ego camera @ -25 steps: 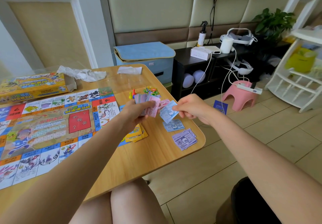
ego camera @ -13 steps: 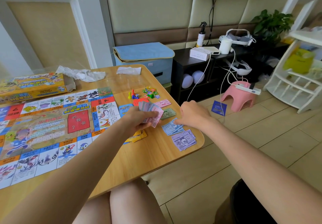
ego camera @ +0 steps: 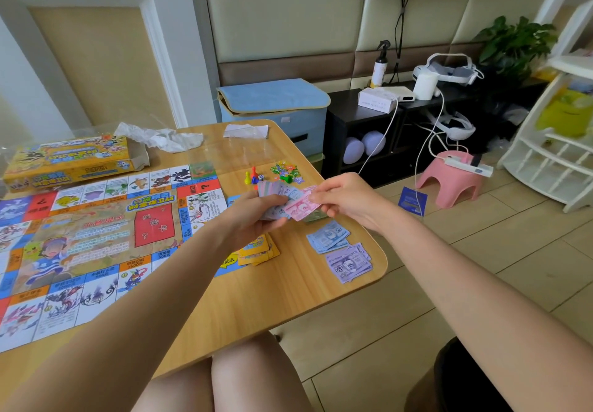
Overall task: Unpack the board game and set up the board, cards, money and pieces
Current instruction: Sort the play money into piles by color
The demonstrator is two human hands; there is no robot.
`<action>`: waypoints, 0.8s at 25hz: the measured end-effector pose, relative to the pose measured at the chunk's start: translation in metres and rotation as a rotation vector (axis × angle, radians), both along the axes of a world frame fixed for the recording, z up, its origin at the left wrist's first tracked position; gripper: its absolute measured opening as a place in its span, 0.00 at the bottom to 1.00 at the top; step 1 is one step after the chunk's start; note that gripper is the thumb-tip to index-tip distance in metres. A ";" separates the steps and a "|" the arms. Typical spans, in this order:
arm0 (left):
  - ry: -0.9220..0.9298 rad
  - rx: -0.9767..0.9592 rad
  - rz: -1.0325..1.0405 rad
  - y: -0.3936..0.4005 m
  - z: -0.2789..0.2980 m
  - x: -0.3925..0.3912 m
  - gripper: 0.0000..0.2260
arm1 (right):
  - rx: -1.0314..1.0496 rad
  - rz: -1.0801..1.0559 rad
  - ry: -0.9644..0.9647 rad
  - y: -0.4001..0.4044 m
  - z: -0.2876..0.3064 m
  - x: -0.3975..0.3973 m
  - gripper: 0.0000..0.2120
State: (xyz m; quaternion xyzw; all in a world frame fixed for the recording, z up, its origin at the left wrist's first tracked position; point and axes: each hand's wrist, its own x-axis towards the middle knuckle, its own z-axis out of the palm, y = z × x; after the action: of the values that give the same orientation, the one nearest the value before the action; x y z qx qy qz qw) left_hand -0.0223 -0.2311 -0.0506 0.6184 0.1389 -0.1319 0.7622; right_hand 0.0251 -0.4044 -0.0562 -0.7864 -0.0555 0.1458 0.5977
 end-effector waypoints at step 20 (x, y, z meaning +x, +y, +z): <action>-0.003 0.046 -0.086 0.015 -0.011 0.015 0.05 | -0.736 0.423 -0.339 -0.011 0.007 0.019 0.11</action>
State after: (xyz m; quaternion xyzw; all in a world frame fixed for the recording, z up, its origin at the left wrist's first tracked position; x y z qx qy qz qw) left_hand -0.0071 -0.2157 -0.0618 0.6414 0.1141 -0.1602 0.7416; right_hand 0.0442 -0.4150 -0.0495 -0.9306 -0.2562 0.1440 0.2182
